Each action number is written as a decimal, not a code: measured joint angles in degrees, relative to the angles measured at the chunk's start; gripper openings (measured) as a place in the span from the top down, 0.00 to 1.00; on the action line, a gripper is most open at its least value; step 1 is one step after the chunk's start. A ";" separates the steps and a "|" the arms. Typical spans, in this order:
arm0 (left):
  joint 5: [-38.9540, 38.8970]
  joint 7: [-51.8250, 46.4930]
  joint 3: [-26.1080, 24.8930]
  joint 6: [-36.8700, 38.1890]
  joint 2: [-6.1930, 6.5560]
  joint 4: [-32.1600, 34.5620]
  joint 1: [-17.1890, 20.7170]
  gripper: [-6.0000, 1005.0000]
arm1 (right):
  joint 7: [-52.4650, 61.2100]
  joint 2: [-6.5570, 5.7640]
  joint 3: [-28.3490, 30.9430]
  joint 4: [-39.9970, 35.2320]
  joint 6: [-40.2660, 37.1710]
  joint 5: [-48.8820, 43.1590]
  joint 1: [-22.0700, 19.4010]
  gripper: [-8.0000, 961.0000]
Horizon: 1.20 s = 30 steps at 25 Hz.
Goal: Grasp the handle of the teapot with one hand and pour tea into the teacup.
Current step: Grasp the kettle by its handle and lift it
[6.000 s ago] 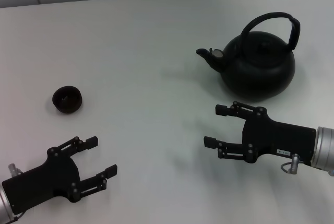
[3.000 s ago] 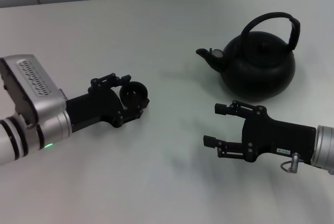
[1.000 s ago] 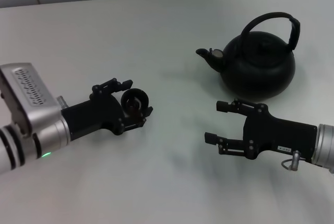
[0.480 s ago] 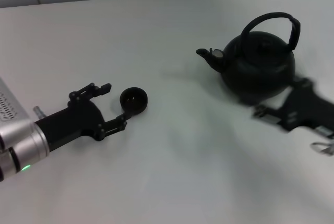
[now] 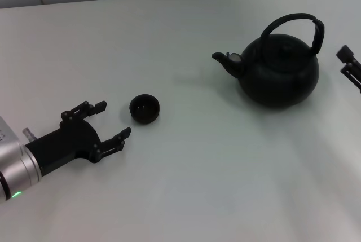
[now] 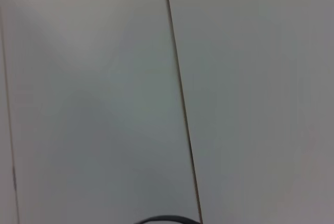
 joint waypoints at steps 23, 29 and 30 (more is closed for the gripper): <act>1.18 -0.04 0.03 -0.22 0.08 -0.09 0.35 0.21 | 0.49 0.03 -2.04 1.55 14.97 -0.66 8.94 0.20; 1.57 -0.05 -0.05 -0.39 0.09 -0.07 0.35 0.21 | 0.85 0.00 -1.83 1.64 17.09 -0.45 9.81 0.30; 1.57 -0.05 -0.05 -0.39 0.09 -0.07 0.35 0.21 | 0.85 0.00 -1.83 1.64 17.09 -0.45 9.81 0.31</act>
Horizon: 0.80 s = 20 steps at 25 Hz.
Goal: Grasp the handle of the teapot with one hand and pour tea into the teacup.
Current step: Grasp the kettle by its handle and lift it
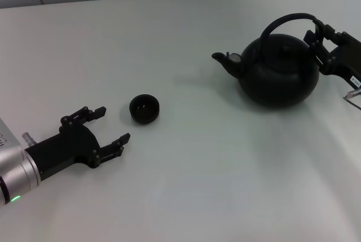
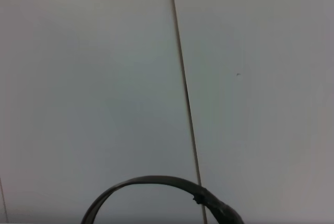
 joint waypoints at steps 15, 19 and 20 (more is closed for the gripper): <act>0.02 -0.20 -0.01 0.23 0.00 0.38 0.58 0.21 | -3.18 0.25 0.21 -0.02 -2.63 0.15 -0.04 0.86; 0.02 -0.21 0.00 0.42 0.00 0.43 0.60 0.21 | -4.51 0.27 0.34 -0.02 -8.49 0.77 0.02 0.88; 0.02 -0.21 0.00 0.42 0.00 0.43 0.60 0.21 | -4.51 0.27 0.34 -0.02 -8.49 0.77 0.02 0.88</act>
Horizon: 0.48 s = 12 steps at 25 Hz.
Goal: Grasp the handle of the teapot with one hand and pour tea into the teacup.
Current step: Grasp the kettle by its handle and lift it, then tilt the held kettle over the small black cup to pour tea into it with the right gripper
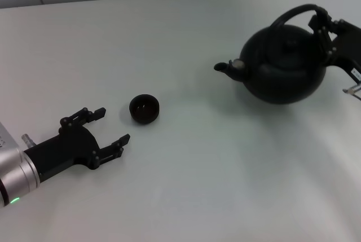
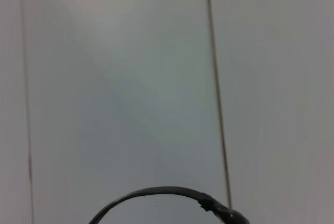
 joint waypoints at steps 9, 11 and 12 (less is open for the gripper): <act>-0.01 -0.62 0.08 0.37 0.00 0.80 0.02 0.21 | -8.66 0.02 -1.28 0.05 -1.77 -0.09 6.08 0.88; -0.01 -0.74 0.09 0.37 0.04 0.84 0.01 0.21 | -9.64 0.02 -2.50 0.03 -1.48 -0.19 7.45 0.88; -0.01 -0.84 0.08 0.37 0.06 0.87 0.01 0.21 | -9.64 0.02 -2.50 0.03 -1.48 -0.19 7.45 0.88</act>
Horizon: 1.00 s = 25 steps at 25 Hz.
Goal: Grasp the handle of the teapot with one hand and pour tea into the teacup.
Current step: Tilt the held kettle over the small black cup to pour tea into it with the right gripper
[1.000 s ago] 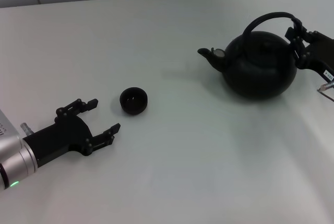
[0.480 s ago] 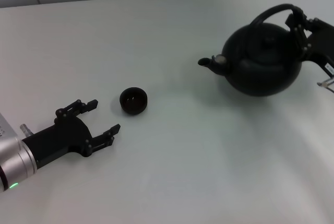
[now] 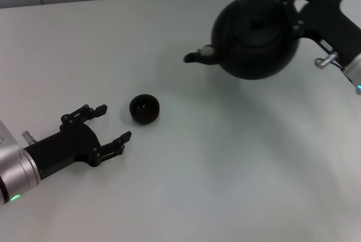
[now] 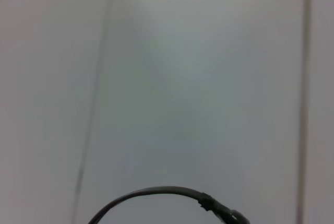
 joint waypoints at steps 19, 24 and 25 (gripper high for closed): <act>2.78 -3.12 -0.16 -0.47 0.04 1.45 -0.29 0.21 | -4.73 -0.04 -9.83 -4.93 5.73 -0.15 4.64 0.89; 2.94 -3.21 -0.69 -0.52 -0.13 1.45 -0.43 0.21 | -4.75 -0.02 -12.37 -5.84 7.42 -0.13 5.25 0.89; 2.95 -3.21 -0.70 -0.53 -0.14 1.45 -0.44 0.21 | -4.75 -0.02 -12.84 -5.96 7.54 -0.10 5.37 0.89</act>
